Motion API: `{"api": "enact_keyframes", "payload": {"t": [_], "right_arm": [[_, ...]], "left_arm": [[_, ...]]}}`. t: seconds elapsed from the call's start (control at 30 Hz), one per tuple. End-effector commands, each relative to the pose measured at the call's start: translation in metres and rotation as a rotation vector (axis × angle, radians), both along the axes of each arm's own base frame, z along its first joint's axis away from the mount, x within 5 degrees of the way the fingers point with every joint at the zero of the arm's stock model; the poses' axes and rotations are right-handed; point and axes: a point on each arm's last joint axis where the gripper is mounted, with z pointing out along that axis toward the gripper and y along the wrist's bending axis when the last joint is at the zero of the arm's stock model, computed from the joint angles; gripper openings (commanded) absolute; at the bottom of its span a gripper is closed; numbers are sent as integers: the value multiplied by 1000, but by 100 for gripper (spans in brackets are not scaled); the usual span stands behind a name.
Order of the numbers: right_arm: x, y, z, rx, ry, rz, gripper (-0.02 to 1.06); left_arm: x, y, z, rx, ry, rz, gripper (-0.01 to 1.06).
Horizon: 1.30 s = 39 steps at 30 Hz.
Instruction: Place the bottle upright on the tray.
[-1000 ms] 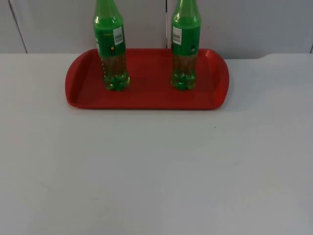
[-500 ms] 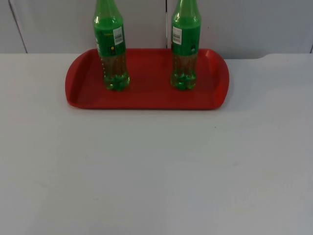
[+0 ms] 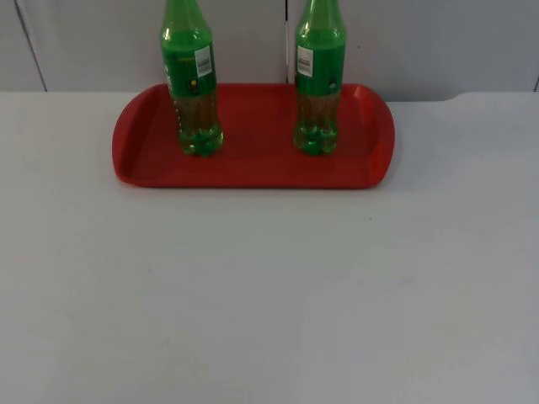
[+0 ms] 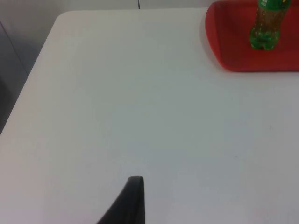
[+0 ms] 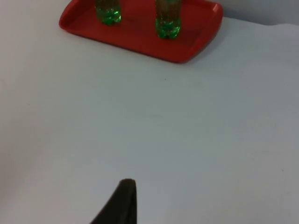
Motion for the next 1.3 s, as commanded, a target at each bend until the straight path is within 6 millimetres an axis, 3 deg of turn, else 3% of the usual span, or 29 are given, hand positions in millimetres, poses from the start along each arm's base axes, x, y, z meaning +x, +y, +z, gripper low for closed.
{"api": "enact_keyframes", "payload": {"t": [0.0,1.27], "right_arm": [[0,0,0,-4,-8,8,105],[-1,0,0,2,-4,13,105]], "left_arm": [[0,0,-1,-2,0,-1,105],[0,1,-1,10,1,6,105]]}}
